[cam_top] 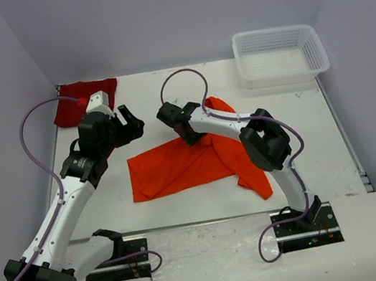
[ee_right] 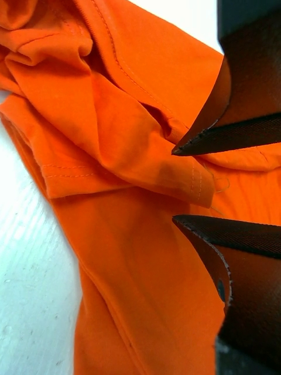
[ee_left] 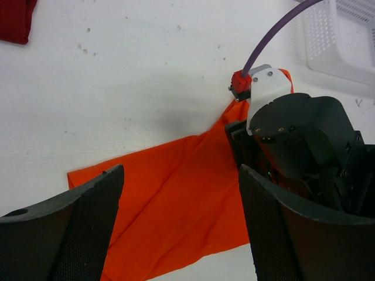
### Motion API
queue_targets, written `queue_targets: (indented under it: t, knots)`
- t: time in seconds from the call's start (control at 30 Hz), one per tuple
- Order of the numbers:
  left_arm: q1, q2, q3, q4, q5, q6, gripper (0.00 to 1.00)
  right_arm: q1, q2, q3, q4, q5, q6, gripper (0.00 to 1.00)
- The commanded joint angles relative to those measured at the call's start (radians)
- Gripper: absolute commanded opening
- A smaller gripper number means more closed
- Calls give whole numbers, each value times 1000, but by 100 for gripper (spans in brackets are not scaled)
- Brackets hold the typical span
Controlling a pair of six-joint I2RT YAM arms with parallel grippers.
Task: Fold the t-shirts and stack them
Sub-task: Flatten out the tshirt
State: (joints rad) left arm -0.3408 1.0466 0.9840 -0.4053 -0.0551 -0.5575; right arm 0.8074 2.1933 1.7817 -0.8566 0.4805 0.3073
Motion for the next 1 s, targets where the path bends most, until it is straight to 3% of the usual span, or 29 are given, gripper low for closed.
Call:
queue_targets:
  t: [0.0, 0.97]
  knots:
    - [2, -34, -1, 36, 21, 14, 79, 7, 26, -1, -39, 52, 47, 45]
    - [2, -69, -39, 49, 73, 28, 80, 30, 8, -36, -105, 105, 168, 38]
